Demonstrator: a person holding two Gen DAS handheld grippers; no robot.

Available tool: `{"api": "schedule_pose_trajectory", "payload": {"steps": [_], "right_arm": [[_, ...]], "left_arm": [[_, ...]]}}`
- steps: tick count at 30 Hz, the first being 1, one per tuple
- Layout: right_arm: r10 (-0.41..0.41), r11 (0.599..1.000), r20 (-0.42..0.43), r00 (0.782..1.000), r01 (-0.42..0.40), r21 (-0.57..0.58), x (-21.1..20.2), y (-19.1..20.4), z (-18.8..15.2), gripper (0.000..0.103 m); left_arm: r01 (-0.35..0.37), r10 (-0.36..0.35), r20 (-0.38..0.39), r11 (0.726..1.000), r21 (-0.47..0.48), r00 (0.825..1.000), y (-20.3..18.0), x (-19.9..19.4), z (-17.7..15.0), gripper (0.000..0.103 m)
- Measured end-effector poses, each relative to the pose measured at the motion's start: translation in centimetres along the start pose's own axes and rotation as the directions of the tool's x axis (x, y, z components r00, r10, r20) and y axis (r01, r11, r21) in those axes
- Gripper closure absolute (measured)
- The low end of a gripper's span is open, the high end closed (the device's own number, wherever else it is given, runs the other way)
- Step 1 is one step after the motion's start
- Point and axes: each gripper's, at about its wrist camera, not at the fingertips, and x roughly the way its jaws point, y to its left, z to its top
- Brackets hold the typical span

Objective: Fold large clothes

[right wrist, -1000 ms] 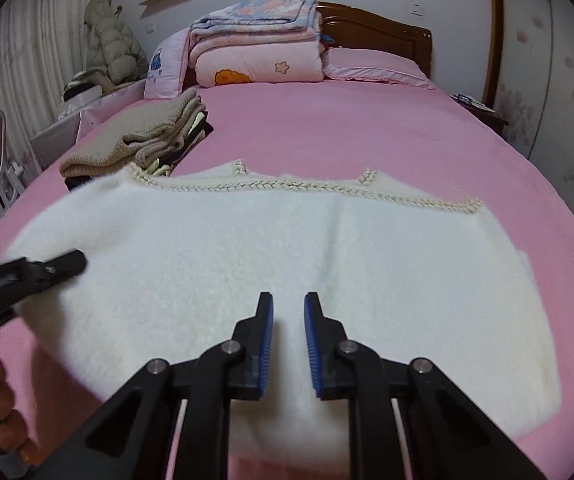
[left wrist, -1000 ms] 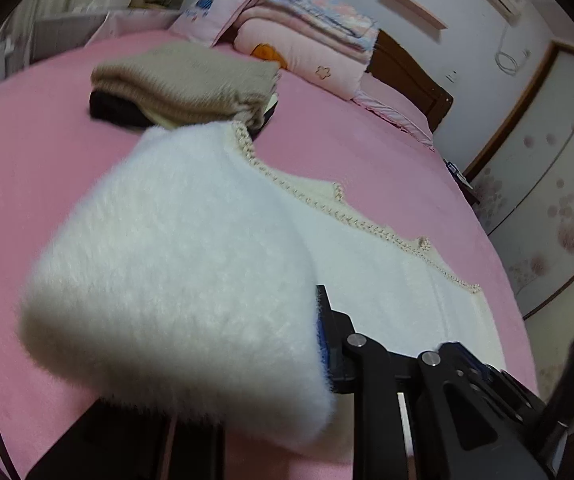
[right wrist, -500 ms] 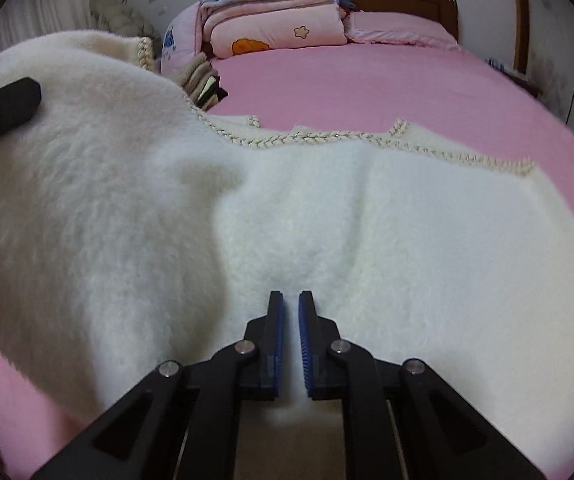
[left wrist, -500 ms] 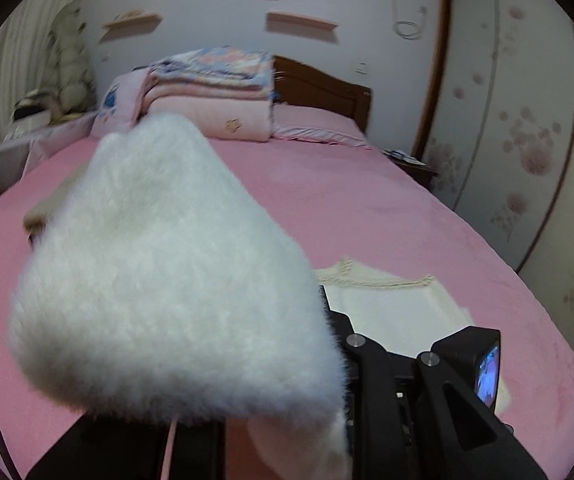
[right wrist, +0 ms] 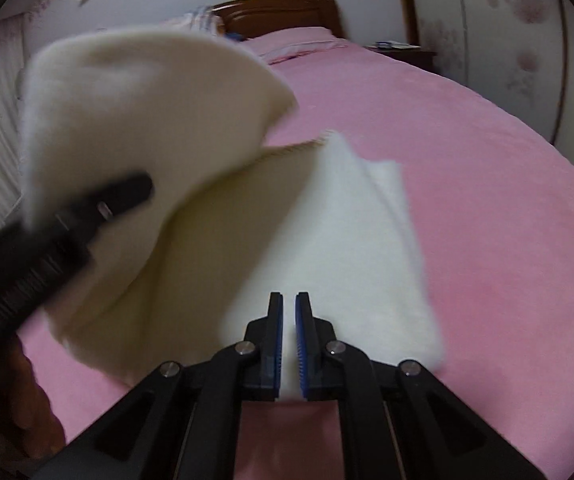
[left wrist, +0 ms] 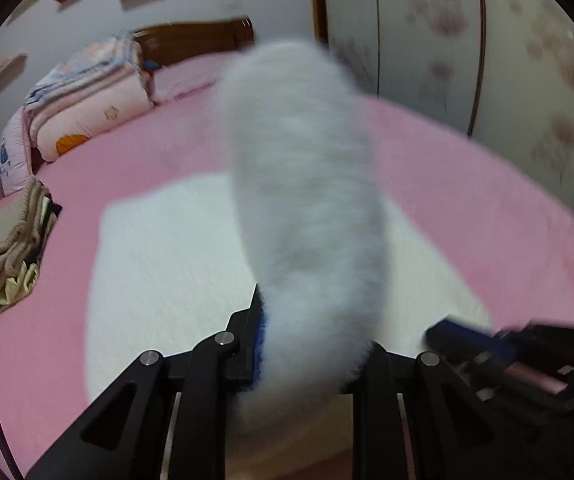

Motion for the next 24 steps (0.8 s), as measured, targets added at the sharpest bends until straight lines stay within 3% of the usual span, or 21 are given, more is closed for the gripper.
{"api": "schedule_pose_trajectory", "payload": {"steps": [3,10,13,18,20,22,24], "right_arm": [[-0.023,0.999,-0.024,0.999,0.023,0.026,-0.3,-1.5,-1.1,0.097],[-0.015,0.999,-0.028,1.0,0.016,0.052,-0.7,-2.6,-1.8,0.097],[-0.014,0.998,-0.022,1.0,0.015,0.061,-0.8,-3.0,-1.6,0.097],[0.007,0.997,-0.015,1.0,-0.006,0.078,-2.4,-3.9,-0.8,0.096],[0.017,0.997,-0.011,1.0,-0.017,0.08,-2.9,-4.1,-0.3,0.093],[0.048,0.995,-0.005,0.999,-0.047,0.09,-3.5,-4.3,0.2,0.075],[0.084,0.99,0.009,0.996,-0.084,0.109,-4.4,-4.5,1.0,0.066]], "left_arm": [[-0.09,0.088,0.023,0.99,0.106,0.996,-2.3,0.6,-1.4,0.083],[-0.037,0.037,-0.029,0.999,-0.008,0.999,-0.8,-0.2,0.3,0.082],[-0.005,0.004,-0.035,1.0,-0.003,0.999,-1.3,-1.0,0.5,0.071],[0.119,-0.119,0.004,0.993,-0.023,0.993,-1.2,-3.7,0.2,0.044],[0.162,-0.161,0.025,0.986,-0.049,0.987,-0.7,-5.3,-0.1,0.039],[0.201,-0.198,0.039,0.976,-0.083,0.979,0.1,-6.7,-0.3,0.039],[0.235,-0.228,0.066,0.961,-0.146,0.971,1.8,-8.3,-0.6,0.034]]}}
